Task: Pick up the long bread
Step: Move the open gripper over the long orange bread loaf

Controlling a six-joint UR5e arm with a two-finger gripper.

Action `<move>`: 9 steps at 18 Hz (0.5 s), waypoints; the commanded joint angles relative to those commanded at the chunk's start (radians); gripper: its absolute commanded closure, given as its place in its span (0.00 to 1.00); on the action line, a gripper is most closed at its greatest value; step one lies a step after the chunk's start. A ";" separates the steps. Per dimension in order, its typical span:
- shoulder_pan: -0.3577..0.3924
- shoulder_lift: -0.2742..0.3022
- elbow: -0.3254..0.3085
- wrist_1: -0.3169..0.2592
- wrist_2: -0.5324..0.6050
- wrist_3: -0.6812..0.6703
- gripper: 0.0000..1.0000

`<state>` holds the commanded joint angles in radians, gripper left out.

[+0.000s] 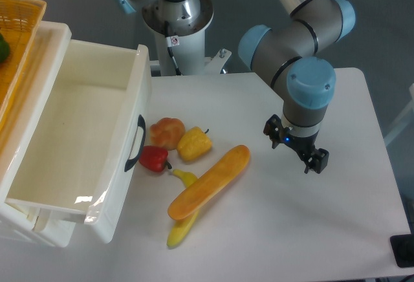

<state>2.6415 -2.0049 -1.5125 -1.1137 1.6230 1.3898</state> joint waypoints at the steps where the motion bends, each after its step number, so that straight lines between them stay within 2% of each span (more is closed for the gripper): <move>1: 0.000 0.002 0.000 0.000 0.000 0.000 0.00; 5: 0.000 0.008 0.000 -0.002 -0.009 -0.044 0.00; 9: 0.000 0.024 -0.034 -0.002 -0.101 -0.150 0.00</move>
<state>2.6415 -1.9804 -1.5462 -1.1152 1.5220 1.2397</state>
